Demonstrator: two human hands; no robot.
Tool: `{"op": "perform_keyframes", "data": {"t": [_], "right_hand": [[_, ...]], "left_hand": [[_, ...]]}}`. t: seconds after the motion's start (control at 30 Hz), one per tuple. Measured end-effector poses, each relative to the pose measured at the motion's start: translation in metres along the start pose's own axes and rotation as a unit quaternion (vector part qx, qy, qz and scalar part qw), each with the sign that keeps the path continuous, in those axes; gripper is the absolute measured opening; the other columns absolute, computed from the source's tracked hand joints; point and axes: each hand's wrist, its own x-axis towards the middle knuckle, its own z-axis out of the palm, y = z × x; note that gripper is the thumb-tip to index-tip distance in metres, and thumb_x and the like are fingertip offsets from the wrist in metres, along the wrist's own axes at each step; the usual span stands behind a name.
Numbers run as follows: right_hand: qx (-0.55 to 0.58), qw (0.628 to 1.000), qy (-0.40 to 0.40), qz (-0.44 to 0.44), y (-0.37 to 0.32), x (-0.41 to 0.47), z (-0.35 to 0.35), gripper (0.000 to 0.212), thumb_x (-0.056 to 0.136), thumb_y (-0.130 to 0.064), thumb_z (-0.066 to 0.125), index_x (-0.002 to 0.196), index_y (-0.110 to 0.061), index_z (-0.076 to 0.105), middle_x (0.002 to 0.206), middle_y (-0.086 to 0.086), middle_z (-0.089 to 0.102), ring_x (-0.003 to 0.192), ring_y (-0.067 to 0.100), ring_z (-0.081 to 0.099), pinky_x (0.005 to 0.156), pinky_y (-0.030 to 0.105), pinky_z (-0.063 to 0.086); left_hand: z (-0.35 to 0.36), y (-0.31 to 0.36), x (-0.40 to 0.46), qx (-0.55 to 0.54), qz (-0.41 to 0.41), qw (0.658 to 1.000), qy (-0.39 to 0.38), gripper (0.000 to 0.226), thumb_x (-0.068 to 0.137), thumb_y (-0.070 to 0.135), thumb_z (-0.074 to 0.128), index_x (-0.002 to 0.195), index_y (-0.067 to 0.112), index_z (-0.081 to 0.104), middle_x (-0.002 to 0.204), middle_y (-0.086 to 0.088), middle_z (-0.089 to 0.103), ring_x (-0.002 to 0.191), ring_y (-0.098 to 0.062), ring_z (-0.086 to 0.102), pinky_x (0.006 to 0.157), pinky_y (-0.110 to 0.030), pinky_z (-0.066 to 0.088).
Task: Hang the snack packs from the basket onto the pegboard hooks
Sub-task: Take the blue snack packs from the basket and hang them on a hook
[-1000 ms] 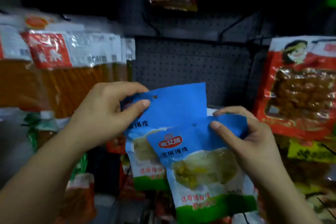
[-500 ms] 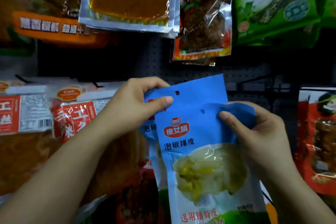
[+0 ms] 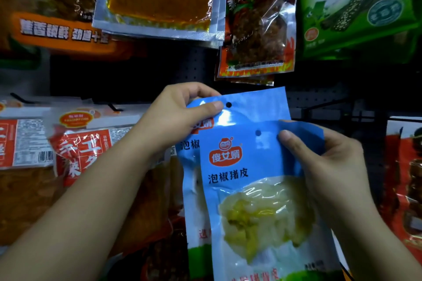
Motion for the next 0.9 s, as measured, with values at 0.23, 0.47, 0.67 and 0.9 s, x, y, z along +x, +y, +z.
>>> {"op": "perform_keyframes", "data": {"t": [0.23, 0.47, 0.67, 0.9], "right_hand": [[0.005, 1.0, 0.006, 0.011, 0.006, 0.002, 0.001, 0.022, 0.078, -0.015, 0.071, 0.068, -0.034, 0.075, 0.073, -0.016, 0.074, 0.068, 0.0, 0.07, 0.053, 0.01, 0.051], [0.042, 0.999, 0.001, 0.026, 0.002, 0.007, 0.001, 0.017, 0.078, -0.016, 0.071, 0.073, -0.031, 0.076, 0.078, -0.01, 0.076, 0.073, 0.007, 0.072, 0.056, 0.015, 0.054], [0.028, 0.998, -0.008, 0.055, 0.015, 0.005, 0.001, 0.013, 0.079, -0.015, 0.071, 0.076, -0.028, 0.074, 0.075, -0.01, 0.075, 0.07, 0.007, 0.072, 0.054, 0.016, 0.053], [0.01, 0.996, 0.004, 0.085, 0.04, 0.011, 0.004, 0.015, 0.083, -0.015, 0.07, 0.081, -0.029, 0.073, 0.079, -0.011, 0.075, 0.075, 0.007, 0.072, 0.059, 0.017, 0.055]], "left_hand": [[0.001, -0.003, 0.004, -0.007, 0.006, 1.0, 0.004, 0.009, 0.081, 0.02, 0.07, 0.075, 0.025, 0.069, 0.069, 0.003, 0.074, 0.063, -0.012, 0.071, 0.054, -0.021, 0.054], [-0.001, 0.0, 0.012, -0.039, -0.019, 0.999, -0.01, 0.009, 0.082, 0.017, 0.068, 0.075, 0.022, 0.07, 0.068, -0.003, 0.074, 0.06, -0.015, 0.071, 0.052, -0.023, 0.054], [0.001, -0.016, 0.013, -0.033, -0.044, 0.998, -0.009, 0.012, 0.081, 0.017, 0.069, 0.07, 0.023, 0.071, 0.065, -0.003, 0.073, 0.058, -0.013, 0.069, 0.052, -0.022, 0.054], [0.009, -0.038, 0.017, 0.002, -0.028, 0.998, 0.06, 0.01, 0.073, 0.029, 0.077, 0.078, 0.026, 0.068, 0.071, 0.005, 0.074, 0.065, -0.011, 0.071, 0.056, -0.025, 0.058]]}}
